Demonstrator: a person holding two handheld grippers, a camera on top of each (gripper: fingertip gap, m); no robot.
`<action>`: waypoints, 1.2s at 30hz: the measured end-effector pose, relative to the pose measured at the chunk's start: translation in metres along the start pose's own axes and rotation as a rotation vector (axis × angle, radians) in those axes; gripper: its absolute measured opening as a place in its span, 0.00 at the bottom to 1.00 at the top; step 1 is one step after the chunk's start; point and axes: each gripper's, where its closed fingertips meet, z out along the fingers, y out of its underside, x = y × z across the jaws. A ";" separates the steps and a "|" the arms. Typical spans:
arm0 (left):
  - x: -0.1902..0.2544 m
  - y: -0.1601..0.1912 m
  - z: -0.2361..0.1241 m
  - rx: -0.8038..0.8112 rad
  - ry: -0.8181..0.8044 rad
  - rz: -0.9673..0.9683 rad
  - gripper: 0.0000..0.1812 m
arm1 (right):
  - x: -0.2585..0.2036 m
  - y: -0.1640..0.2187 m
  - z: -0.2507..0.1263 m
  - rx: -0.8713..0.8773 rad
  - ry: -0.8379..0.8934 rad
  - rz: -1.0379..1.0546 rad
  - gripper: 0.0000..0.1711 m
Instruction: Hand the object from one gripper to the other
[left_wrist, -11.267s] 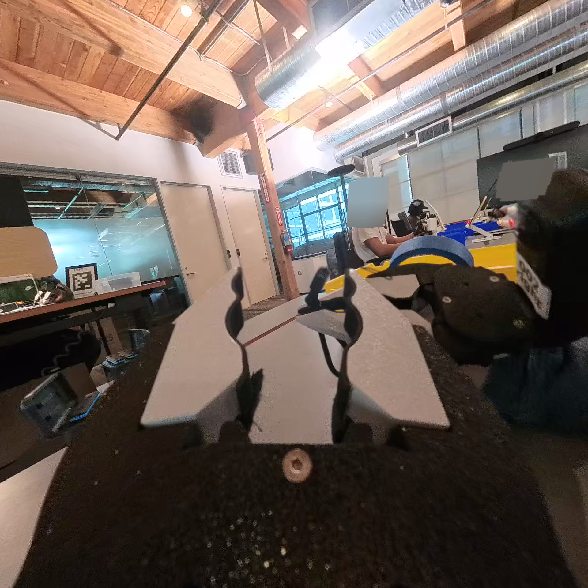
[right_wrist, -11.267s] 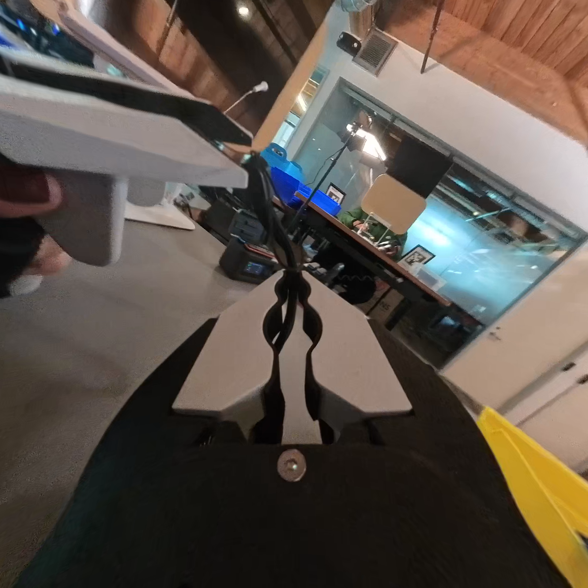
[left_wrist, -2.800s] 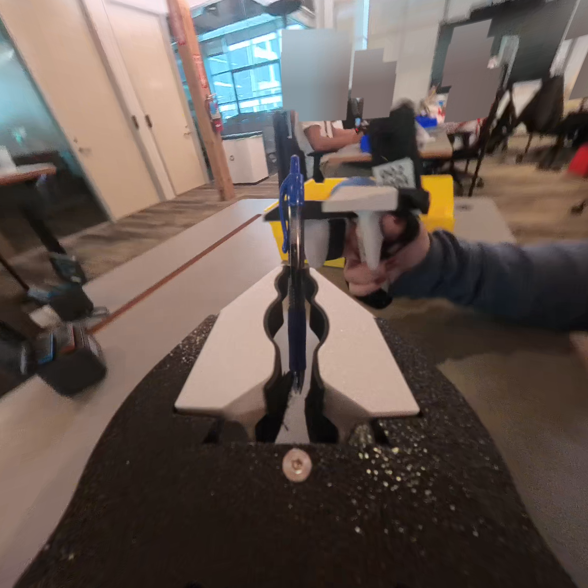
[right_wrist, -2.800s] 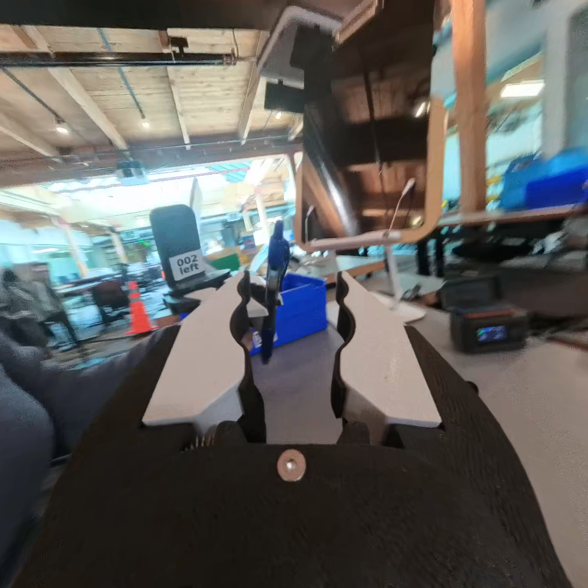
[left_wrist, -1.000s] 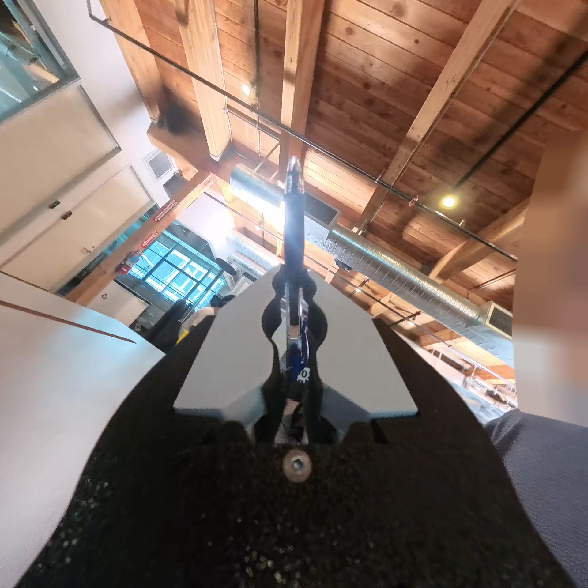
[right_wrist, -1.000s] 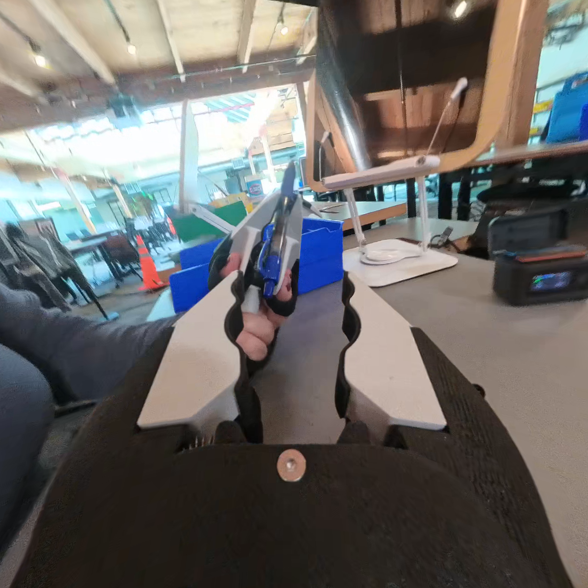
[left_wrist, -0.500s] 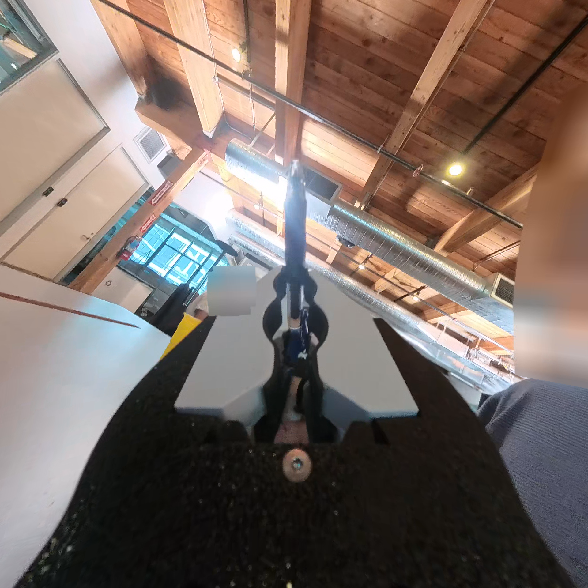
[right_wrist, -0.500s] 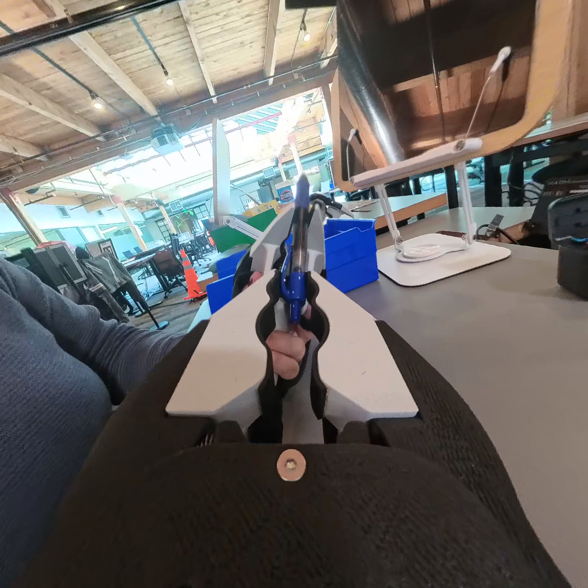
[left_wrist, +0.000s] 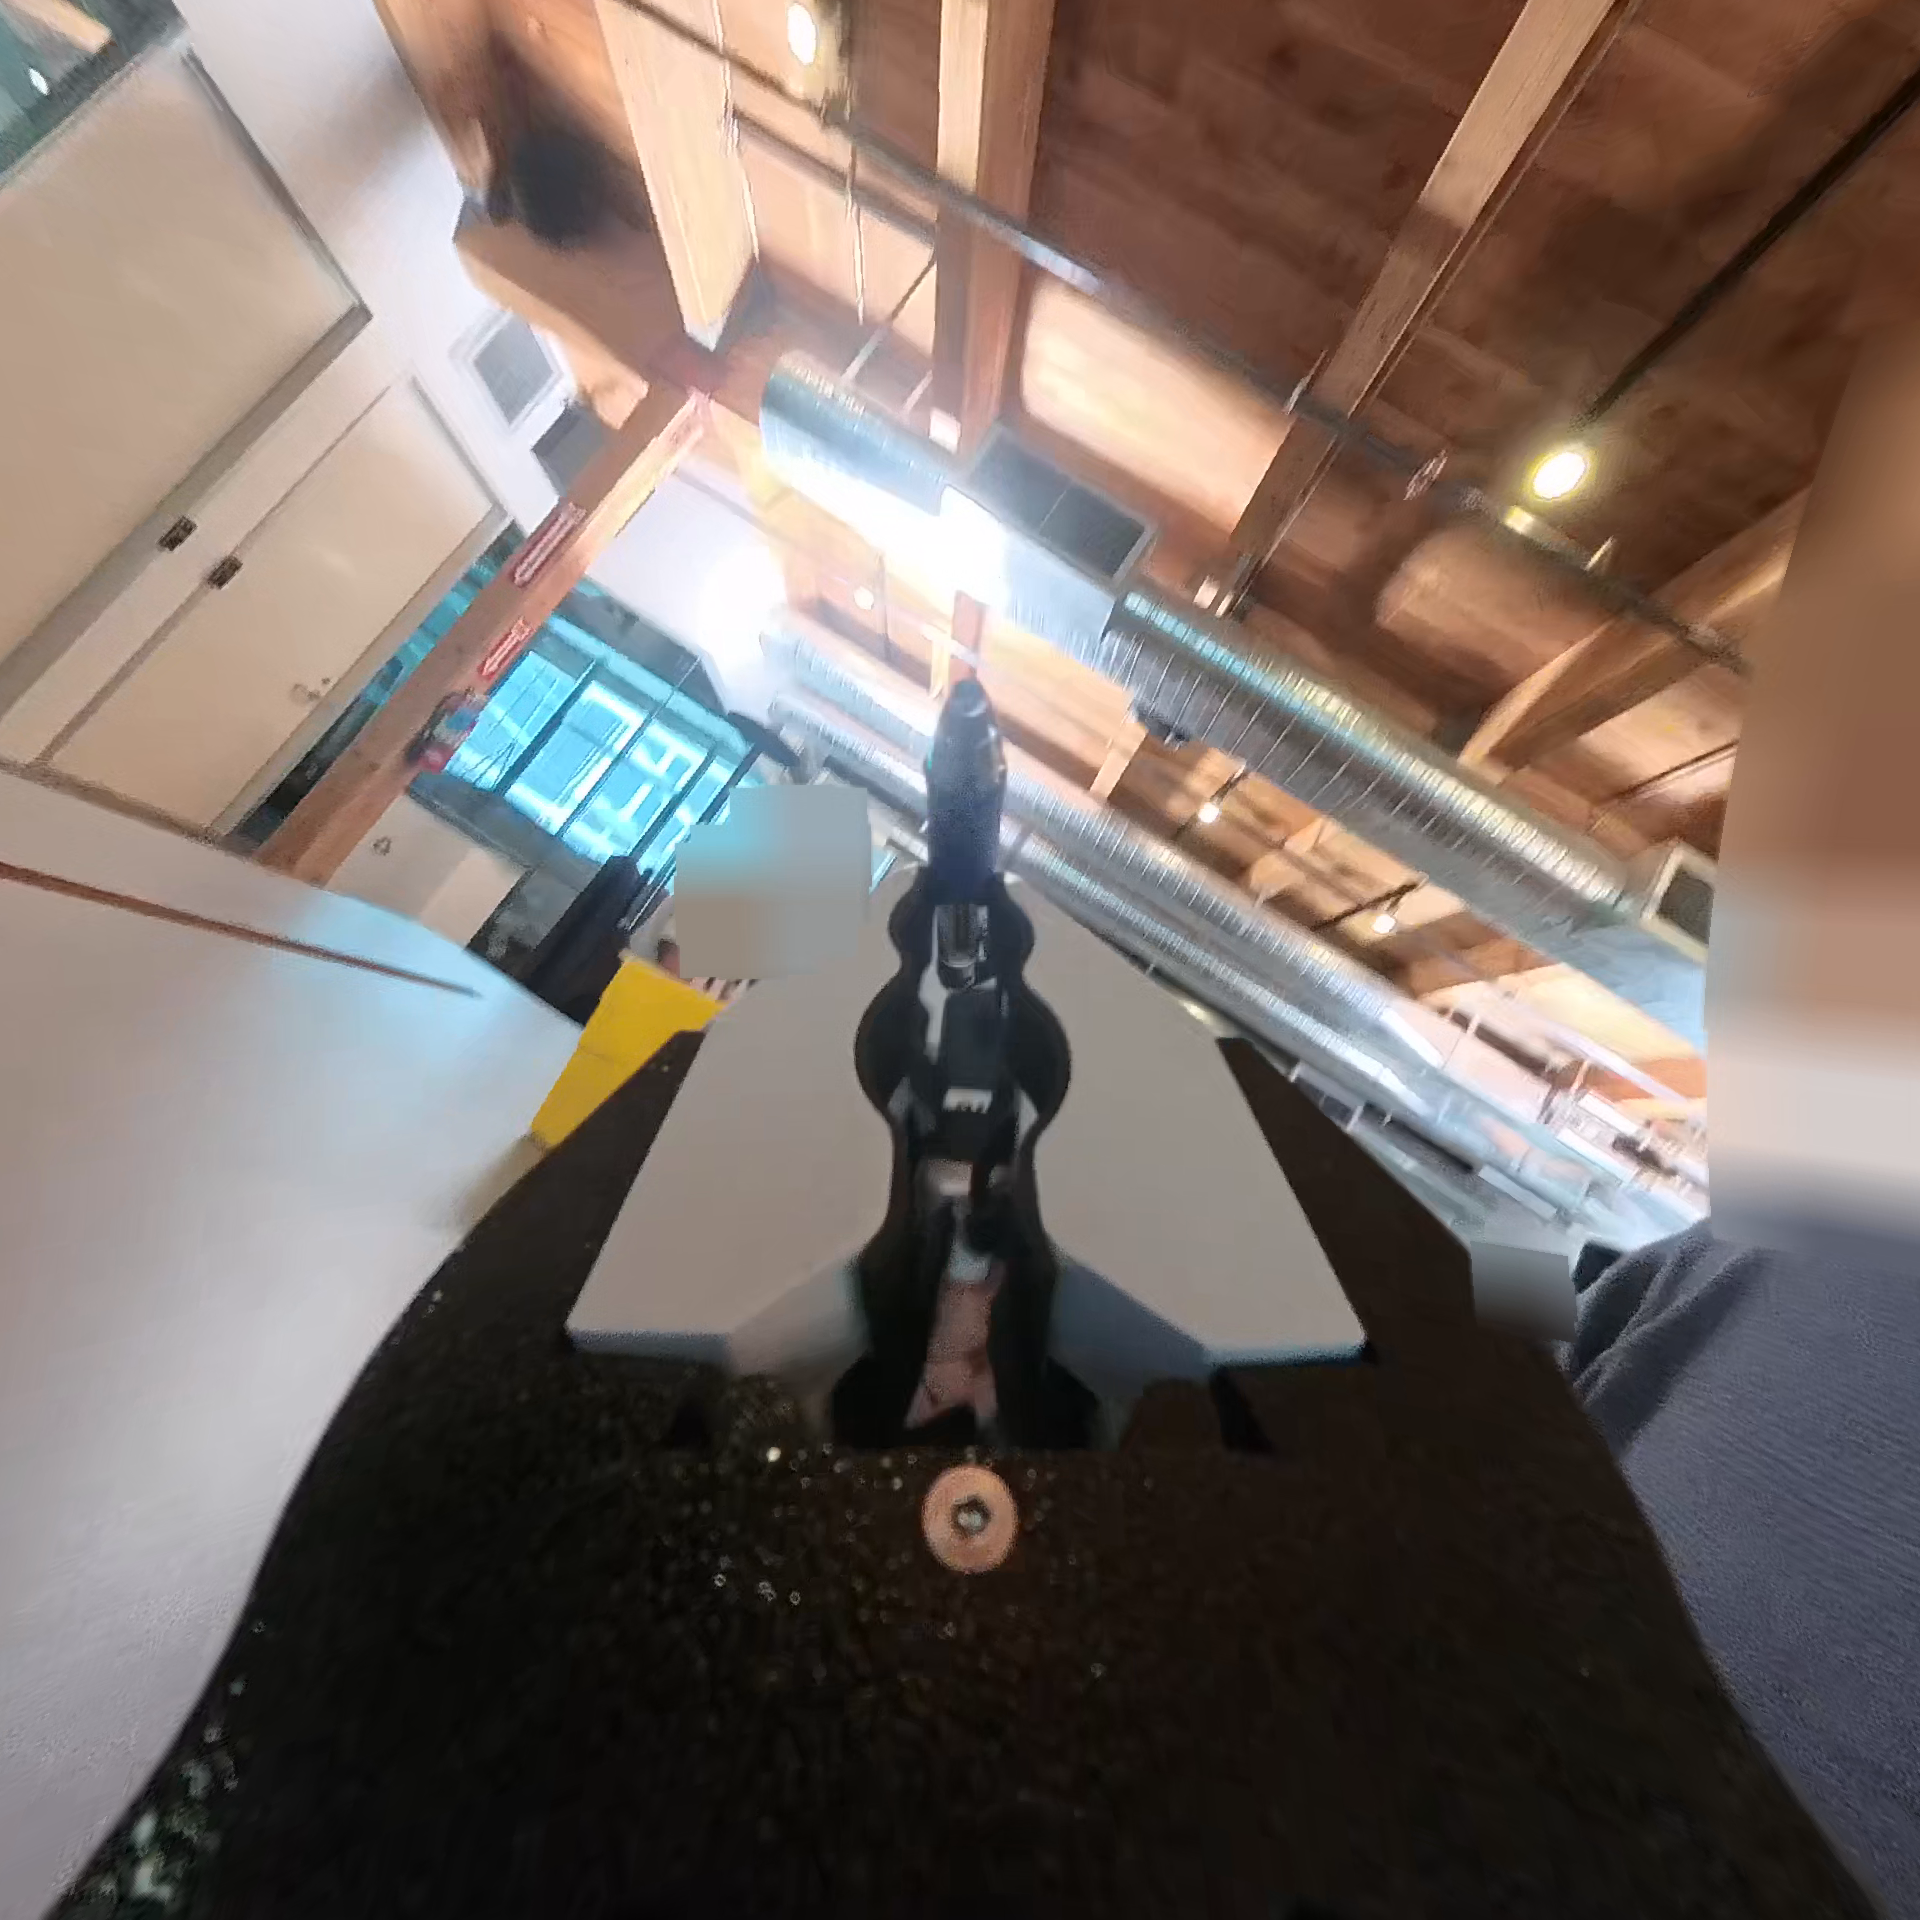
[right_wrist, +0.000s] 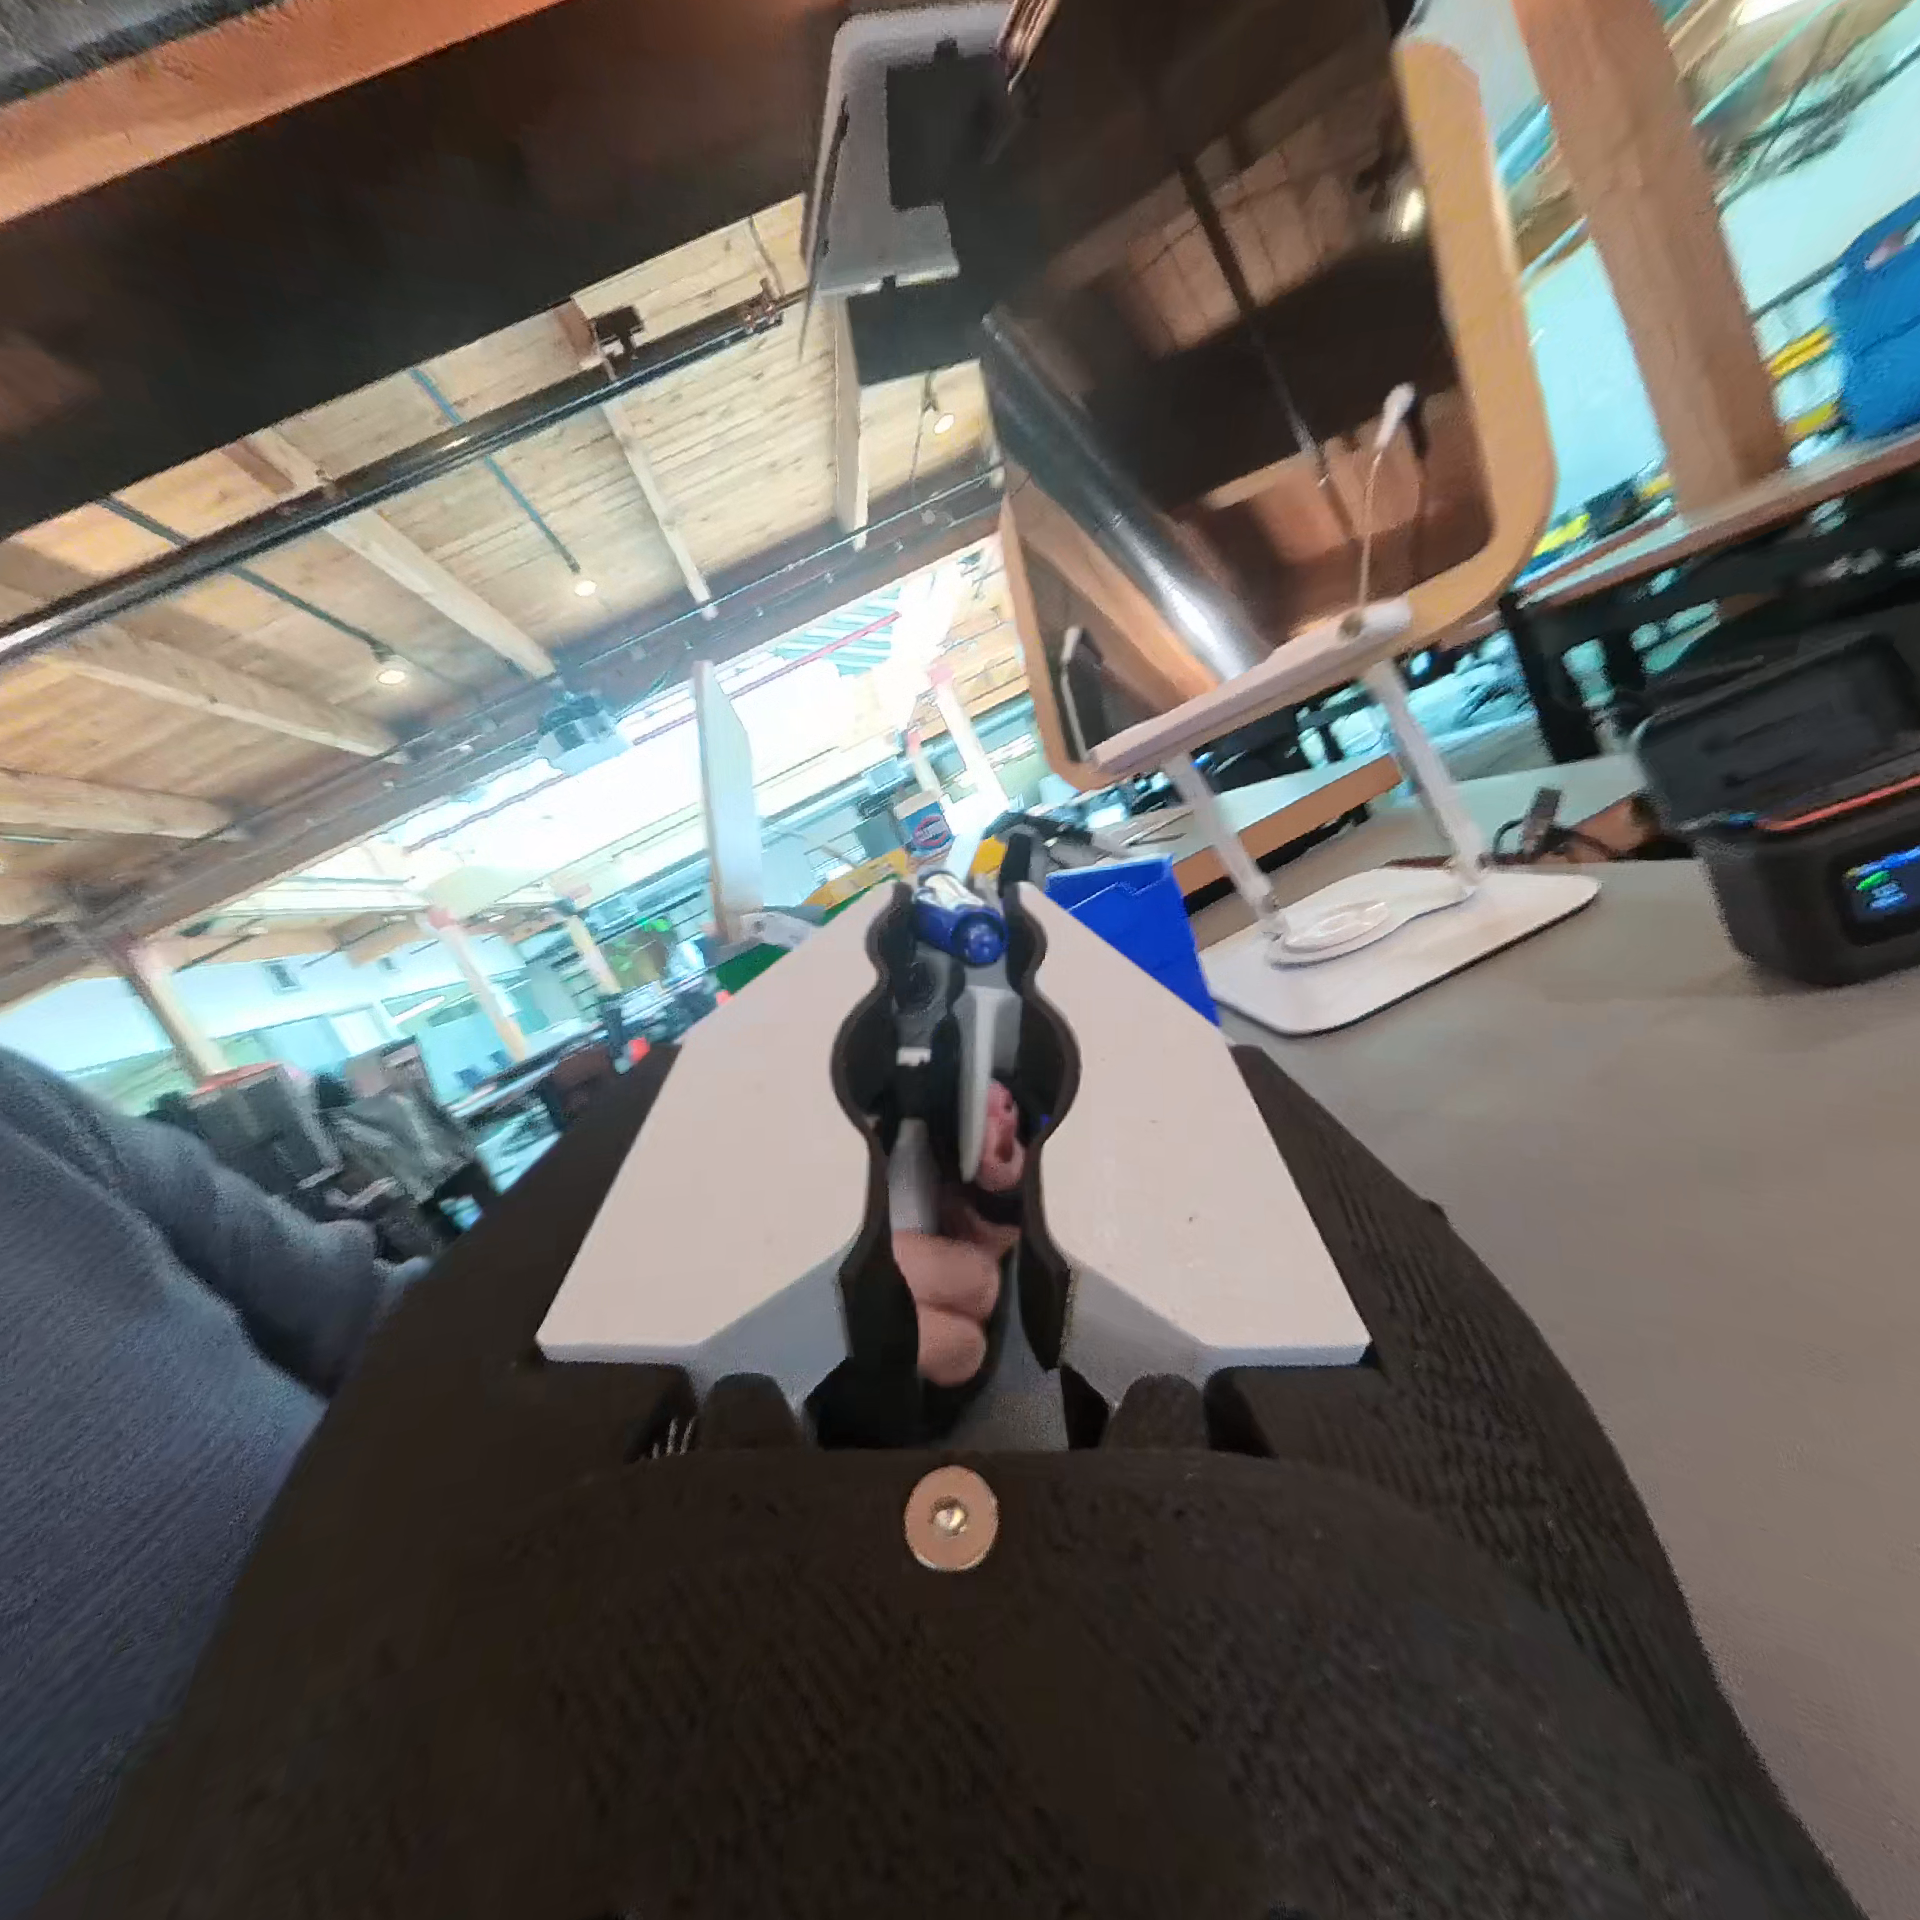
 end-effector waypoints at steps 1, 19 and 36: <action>0.004 -0.004 0.000 0.046 0.022 -0.027 0.04 | -0.001 0.000 0.001 0.024 0.017 -0.021 0.14; 0.001 0.025 0.013 -0.044 -0.052 -0.081 0.22 | -0.002 -0.019 -0.007 0.238 0.053 0.007 0.07; -0.046 0.028 -0.015 -0.736 -0.559 1.681 0.06 | 0.021 -0.004 -0.010 -0.078 0.074 0.097 0.07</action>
